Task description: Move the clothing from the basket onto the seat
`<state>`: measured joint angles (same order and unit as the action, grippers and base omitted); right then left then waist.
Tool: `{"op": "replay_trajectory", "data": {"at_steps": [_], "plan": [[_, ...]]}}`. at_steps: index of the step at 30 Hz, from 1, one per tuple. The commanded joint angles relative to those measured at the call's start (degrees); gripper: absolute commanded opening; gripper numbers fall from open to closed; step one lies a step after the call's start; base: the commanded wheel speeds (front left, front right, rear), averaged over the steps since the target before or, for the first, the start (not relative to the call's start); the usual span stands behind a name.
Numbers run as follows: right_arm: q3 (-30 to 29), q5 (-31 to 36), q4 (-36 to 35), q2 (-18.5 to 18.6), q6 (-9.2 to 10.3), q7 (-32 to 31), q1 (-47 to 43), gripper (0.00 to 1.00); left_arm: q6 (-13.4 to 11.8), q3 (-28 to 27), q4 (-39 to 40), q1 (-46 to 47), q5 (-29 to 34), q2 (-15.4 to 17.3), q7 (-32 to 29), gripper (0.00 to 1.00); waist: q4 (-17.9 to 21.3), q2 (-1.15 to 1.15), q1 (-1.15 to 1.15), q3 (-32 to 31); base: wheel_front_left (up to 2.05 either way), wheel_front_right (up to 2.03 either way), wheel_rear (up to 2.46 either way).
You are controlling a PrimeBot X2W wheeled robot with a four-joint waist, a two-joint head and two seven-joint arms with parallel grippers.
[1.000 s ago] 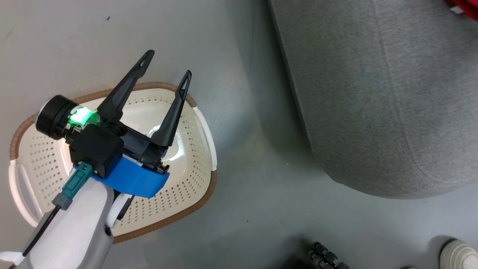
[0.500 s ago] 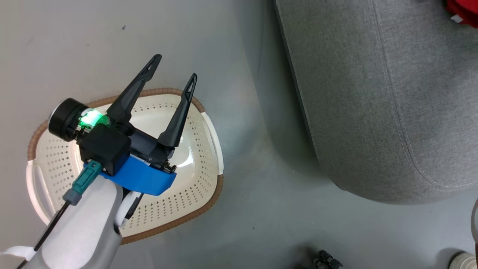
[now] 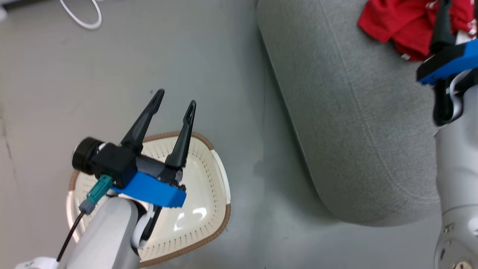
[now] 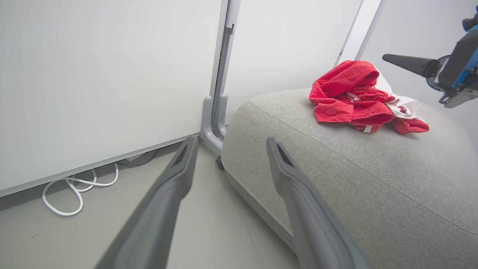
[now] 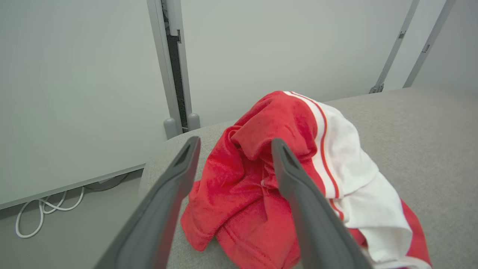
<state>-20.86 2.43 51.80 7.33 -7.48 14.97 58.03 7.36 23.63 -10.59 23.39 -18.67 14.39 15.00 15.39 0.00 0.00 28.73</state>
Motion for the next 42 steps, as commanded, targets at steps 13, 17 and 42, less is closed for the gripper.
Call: {"op": "replay_trajectory", "data": {"at_steps": [13,17,42], "plan": [[13.36,-5.17,-14.18,-3.31,-0.03,0.26,-24.89,1.00,-0.01,-8.38,-3.50,-11.28,-0.41,-5.01,0.25,1.00,-3.62,0.00,0.00,-18.23,0.00,0.00,0.00],[14.83,-6.29,-19.50,-4.10,-0.03,0.28,-32.81,1.00,0.03,-11.41,-4.28,-13.95,0.09,-6.18,0.20,1.00,-6.05,0.00,0.00,-21.00,0.00,0.00,0.00],[19.95,-9.61,-35.98,-4.43,-0.03,-1.52,-53.16,1.00,0.13,-18.69,-11.23,-19.40,-0.21,-6.70,0.21,1.00,-17.35,0.00,0.00,-28.57,0.00,0.00,0.00]]}}
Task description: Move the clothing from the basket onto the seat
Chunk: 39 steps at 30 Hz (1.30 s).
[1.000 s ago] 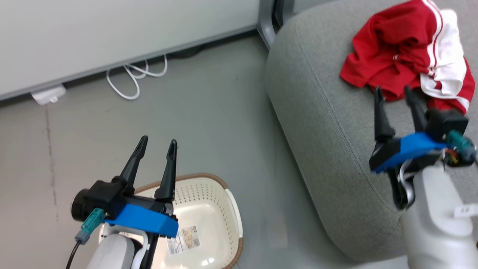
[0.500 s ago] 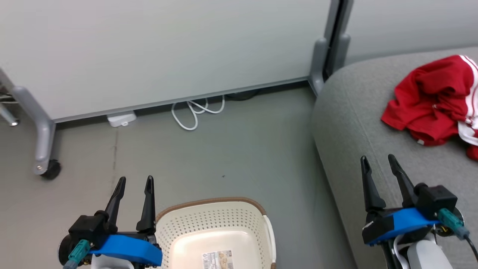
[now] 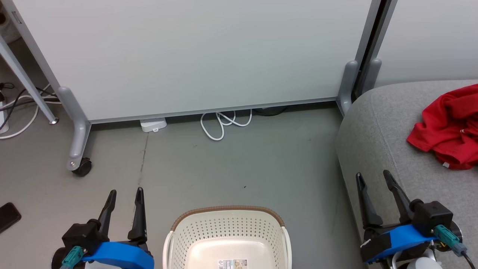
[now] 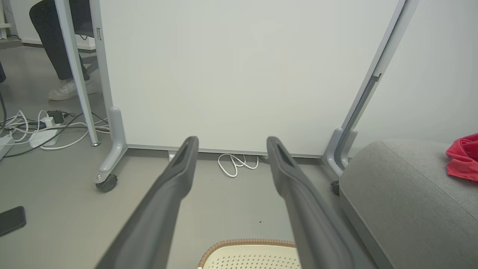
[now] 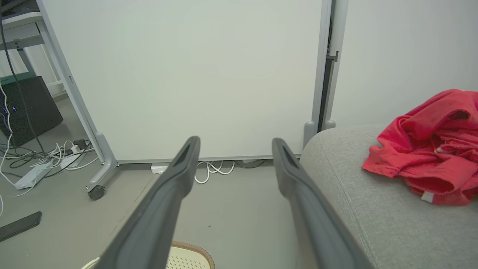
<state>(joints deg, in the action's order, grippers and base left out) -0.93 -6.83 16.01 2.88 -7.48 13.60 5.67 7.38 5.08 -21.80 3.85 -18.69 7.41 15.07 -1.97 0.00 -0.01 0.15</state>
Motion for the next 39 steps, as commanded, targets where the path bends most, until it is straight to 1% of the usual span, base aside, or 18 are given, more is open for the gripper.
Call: {"op": "replay_trajectory", "data": {"at_steps": [1,17,18,27,39], "plan": [[0.11,-0.73,-0.26,0.02,-0.03,-0.26,-0.94,1.00,0.11,-0.10,-0.23,0.25,-0.33,0.28,0.14,1.00,-0.06,0.00,0.01,0.04,0.00,0.00,0.00],[0.98,-1.36,-0.05,0.01,-0.03,-0.30,-0.91,1.00,0.12,1.29,-0.90,1.31,-0.92,0.82,0.14,1.00,-0.26,0.00,0.01,0.76,0.00,0.00,0.00],[1.05,-1.34,-0.07,0.01,-0.03,-0.28,-0.86,0.00,0.12,1.40,-0.79,1.22,-1.05,0.81,0.14,0.00,-0.23,0.00,0.01,0.80,0.00,0.00,0.00],[0.93,-1.79,4.18,-0.13,0.00,-0.80,-2.20,0.00,0.00,1.37,-4.86,-3.07,-1.31,-0.99,-0.54,0.00,-0.23,0.00,0.01,0.79,0.00,0.00,0.00],[-0.18,-15.34,3.13,-0.10,0.00,-3.95,-1.67,0.00,0.02,-0.79,-2.76,-2.07,-12.99,-1.55,-3.97,0.00,-0.02,0.00,0.01,0.71,0.00,0.00,0.00]]}}
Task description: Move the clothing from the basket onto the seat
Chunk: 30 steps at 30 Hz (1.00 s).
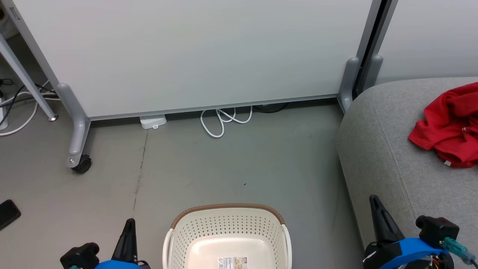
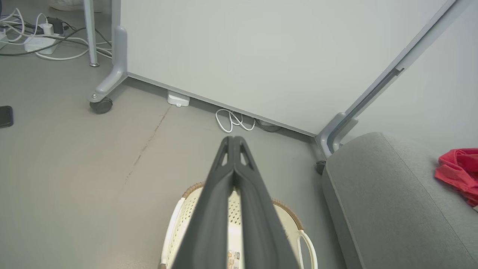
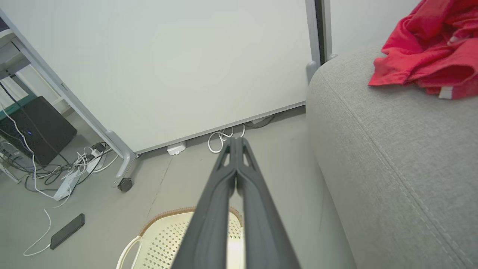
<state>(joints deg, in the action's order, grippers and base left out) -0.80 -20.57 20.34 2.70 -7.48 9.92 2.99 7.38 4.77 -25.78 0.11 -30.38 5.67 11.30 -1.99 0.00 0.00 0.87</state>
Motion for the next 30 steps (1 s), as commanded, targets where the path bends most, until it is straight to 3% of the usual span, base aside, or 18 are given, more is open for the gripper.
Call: {"op": "replay_trajectory", "data": {"at_steps": [1,30], "plan": [[-0.38,-2.65,-1.29,0.08,0.00,-0.50,1.05,0.00,0.02,-0.64,1.38,1.75,-2.21,0.14,-0.47,0.00,0.02,0.00,0.00,-0.01,0.00,0.00,0.00],[-2.33,-27.56,-3.27,0.15,-0.01,-6.24,2.06,0.00,0.07,-4.54,5.24,3.54,-23.72,-0.91,-6.73,0.00,0.52,0.00,0.00,-0.18,0.00,0.00,0.00]]}}
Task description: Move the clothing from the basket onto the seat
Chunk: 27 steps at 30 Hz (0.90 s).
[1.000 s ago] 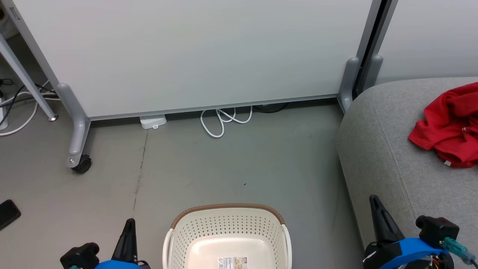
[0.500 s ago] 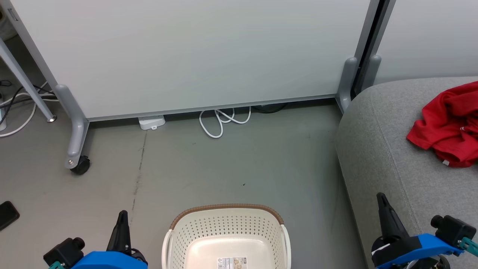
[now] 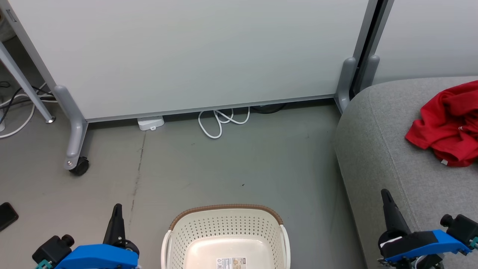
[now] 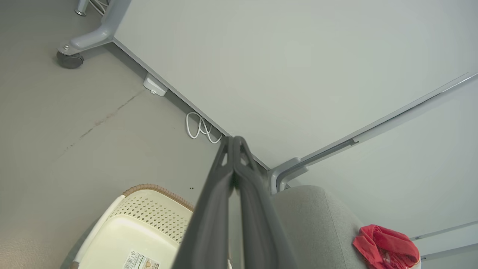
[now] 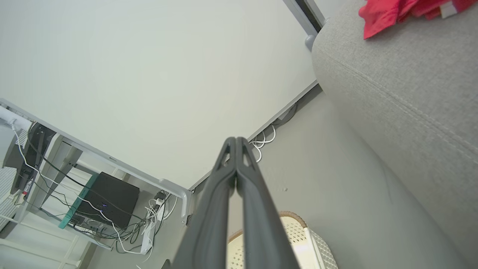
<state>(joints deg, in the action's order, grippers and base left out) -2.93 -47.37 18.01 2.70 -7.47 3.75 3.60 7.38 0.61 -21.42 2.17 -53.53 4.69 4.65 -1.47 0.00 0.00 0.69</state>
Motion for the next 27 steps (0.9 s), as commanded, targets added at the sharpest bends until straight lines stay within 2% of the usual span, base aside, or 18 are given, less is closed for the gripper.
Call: {"op": "replay_trajectory", "data": {"at_steps": [1,27], "plan": [[-0.26,-1.49,-0.99,0.15,-0.02,-0.24,1.48,0.00,0.07,-0.51,0.99,1.53,-1.22,0.05,-0.27,0.00,0.01,0.00,0.00,0.00,0.00,0.00,0.00],[-1.68,-19.34,-2.34,0.20,-0.03,-4.40,2.17,0.00,0.11,-3.32,3.73,2.77,-16.63,-0.69,-4.82,0.00,0.49,0.00,0.00,-0.17,0.00,0.00,0.00]]}}
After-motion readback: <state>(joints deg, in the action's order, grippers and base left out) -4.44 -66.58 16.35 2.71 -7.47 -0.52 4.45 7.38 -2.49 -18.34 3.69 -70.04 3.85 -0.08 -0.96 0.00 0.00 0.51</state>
